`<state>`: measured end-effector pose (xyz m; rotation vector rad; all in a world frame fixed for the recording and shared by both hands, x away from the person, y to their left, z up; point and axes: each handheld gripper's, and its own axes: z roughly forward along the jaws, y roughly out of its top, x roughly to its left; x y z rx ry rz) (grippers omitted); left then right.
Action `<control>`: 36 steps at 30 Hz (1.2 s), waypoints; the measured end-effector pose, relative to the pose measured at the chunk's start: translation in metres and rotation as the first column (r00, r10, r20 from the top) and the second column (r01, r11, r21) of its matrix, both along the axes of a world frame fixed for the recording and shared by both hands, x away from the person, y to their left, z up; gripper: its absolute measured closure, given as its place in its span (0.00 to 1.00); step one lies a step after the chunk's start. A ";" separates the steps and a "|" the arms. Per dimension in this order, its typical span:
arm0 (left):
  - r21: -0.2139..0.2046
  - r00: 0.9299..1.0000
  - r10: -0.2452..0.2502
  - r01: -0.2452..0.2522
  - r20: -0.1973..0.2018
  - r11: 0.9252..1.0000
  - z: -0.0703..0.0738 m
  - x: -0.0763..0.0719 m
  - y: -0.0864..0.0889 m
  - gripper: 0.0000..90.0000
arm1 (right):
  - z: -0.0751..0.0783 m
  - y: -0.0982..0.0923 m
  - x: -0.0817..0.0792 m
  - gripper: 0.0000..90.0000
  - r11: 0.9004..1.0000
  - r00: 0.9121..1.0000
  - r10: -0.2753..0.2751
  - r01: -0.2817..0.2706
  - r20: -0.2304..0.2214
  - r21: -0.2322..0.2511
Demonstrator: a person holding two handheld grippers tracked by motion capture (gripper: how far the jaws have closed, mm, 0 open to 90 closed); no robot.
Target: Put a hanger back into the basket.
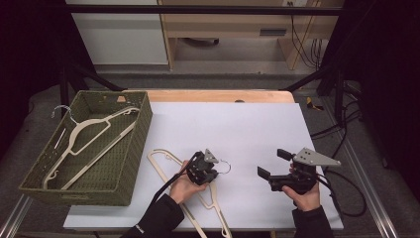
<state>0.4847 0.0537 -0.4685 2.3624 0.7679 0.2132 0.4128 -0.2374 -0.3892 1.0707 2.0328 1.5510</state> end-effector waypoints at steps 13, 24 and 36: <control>0.023 0.999 -0.007 0.006 0.048 1.000 0.000 -0.004 -0.003 0.99 | -0.011 0.019 0.003 0.05 0.998 0.998 0.051 -0.052 -0.038 -0.026; -0.047 0.996 -0.007 0.011 0.091 0.999 0.017 -0.011 0.010 0.99 | -0.033 0.054 0.008 0.09 0.989 0.984 0.139 -0.144 -0.109 -0.040; -0.110 0.989 0.008 0.008 0.145 0.994 0.033 -0.020 0.021 0.99 | -0.055 0.091 0.013 0.18 0.979 0.966 0.181 -0.194 -0.183 -0.056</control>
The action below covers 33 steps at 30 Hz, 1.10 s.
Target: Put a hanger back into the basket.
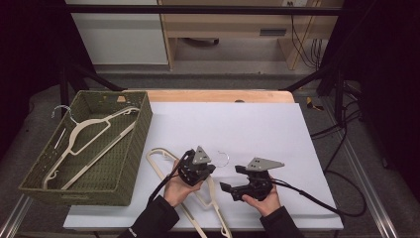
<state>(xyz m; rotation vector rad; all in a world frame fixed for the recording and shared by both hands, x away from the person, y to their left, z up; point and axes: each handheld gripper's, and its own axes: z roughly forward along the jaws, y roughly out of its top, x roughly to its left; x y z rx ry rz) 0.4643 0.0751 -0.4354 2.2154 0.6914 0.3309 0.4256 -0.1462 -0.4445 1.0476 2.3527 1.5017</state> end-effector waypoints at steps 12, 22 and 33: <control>-0.018 1.000 0.002 -0.002 0.023 1.000 0.007 -0.005 0.005 0.99 | -0.020 0.032 0.007 0.42 0.999 0.994 0.043 -0.043 -0.102 0.000; -0.021 1.000 0.004 -0.004 0.025 1.000 0.006 -0.005 0.005 0.99 | -0.027 0.040 0.011 0.75 0.994 0.976 0.097 -0.086 -0.193 0.065; -0.067 1.000 -0.003 0.004 0.008 0.998 0.016 -0.005 0.017 0.93 | -0.023 0.039 0.013 0.82 0.992 0.957 0.079 -0.049 -0.278 0.114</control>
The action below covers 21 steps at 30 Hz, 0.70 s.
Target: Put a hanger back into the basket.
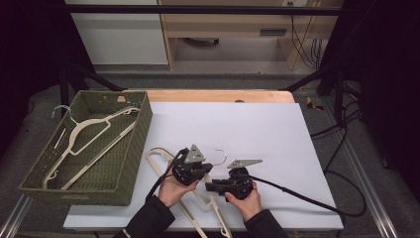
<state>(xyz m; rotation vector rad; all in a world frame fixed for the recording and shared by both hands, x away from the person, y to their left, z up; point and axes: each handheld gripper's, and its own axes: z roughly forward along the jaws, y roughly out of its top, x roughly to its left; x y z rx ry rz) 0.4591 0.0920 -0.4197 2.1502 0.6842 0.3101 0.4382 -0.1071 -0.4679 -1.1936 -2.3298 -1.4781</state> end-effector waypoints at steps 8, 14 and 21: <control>-0.086 0.998 0.046 -0.041 0.048 0.995 0.026 -0.011 0.044 0.50 | 0.010 -0.006 0.000 0.85 1.000 1.000 -0.004 0.004 -0.001 -0.011; -0.122 0.997 0.046 -0.039 0.057 0.992 0.029 -0.017 0.064 0.29 | 0.022 -0.012 -0.001 0.89 1.000 1.000 0.001 -0.001 0.013 0.011; -0.149 0.996 0.042 -0.029 0.081 0.988 0.033 -0.024 0.081 0.18 | 0.034 -0.019 -0.002 0.94 0.999 1.000 0.015 -0.016 0.009 0.030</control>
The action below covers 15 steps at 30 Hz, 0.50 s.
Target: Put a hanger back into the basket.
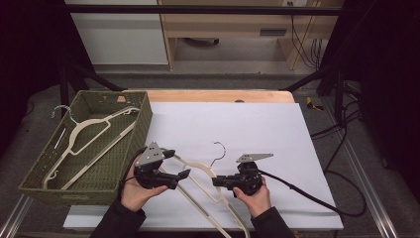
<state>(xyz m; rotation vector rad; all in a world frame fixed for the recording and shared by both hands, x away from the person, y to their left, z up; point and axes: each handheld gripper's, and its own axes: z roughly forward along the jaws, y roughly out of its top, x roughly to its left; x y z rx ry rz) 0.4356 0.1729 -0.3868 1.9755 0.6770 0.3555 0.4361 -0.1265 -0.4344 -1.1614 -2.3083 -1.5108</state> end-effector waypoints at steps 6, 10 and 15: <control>0.024 1.000 -0.017 0.017 -0.016 1.000 -0.002 0.001 -0.001 0.15 | 0.009 -0.006 -0.002 0.96 1.000 1.000 0.017 -0.017 0.017 0.013; 0.032 0.999 -0.031 0.031 -0.024 0.999 -0.003 0.002 -0.002 0.14 | 0.020 -0.014 -0.005 0.97 1.000 0.997 0.027 -0.027 0.067 -0.003; 0.052 0.996 -0.076 0.078 -0.035 0.996 -0.005 0.003 -0.009 0.17 | 0.026 -0.017 -0.008 0.97 0.997 0.992 0.074 -0.075 0.101 0.008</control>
